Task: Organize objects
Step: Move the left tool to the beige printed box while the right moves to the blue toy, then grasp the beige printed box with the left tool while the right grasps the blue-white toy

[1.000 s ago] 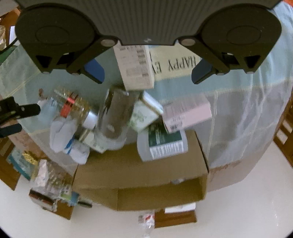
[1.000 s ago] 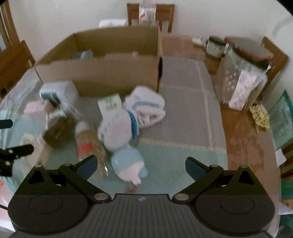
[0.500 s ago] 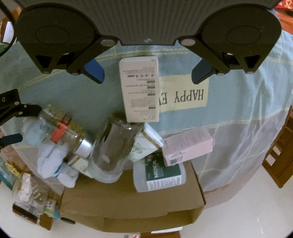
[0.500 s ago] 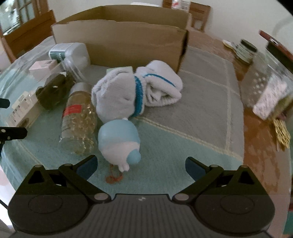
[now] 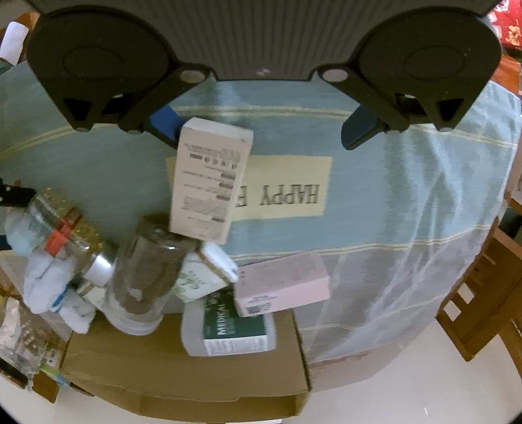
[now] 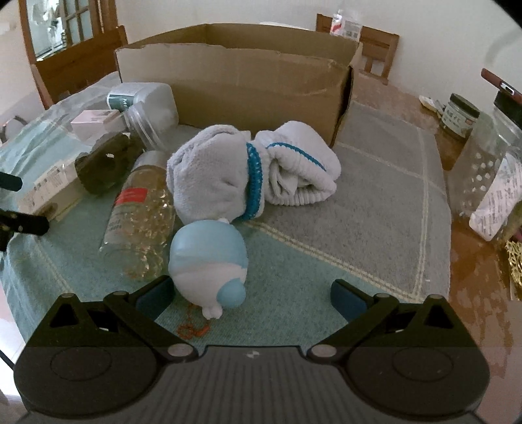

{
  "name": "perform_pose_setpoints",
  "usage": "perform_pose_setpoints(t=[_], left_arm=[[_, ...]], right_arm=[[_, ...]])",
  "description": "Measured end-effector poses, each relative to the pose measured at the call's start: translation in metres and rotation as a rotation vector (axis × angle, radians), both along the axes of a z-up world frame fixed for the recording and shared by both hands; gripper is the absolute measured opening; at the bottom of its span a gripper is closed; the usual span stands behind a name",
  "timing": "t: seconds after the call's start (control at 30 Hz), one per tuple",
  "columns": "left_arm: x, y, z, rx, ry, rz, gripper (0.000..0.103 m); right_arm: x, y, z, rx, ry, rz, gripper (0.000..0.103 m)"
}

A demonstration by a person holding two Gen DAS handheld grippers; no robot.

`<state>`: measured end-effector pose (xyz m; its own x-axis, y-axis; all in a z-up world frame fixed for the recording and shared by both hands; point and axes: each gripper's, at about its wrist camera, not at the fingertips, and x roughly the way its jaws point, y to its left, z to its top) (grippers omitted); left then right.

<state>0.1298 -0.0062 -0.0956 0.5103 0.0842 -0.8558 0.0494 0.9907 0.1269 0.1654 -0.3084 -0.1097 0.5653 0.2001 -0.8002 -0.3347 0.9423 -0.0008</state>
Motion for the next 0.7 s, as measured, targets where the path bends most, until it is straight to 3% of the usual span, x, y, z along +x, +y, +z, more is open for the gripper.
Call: perform_pose_setpoints(t=[0.43, 0.57, 0.7], left_arm=[[0.007, 0.042, 0.001, 0.033, -0.001, 0.119, 0.101], [0.003, 0.038, 0.004, 0.034, 0.008, 0.092, 0.101], [-0.005, 0.026, 0.007, -0.036, 0.016, 0.029, 0.101]], right_arm=[[0.006, -0.01, 0.003, -0.024, 0.037, -0.037, 0.103], [0.006, -0.01, 0.004, -0.04, 0.037, -0.046, 0.103], [0.002, 0.002, 0.004, -0.049, 0.03, 0.065, 0.103]])
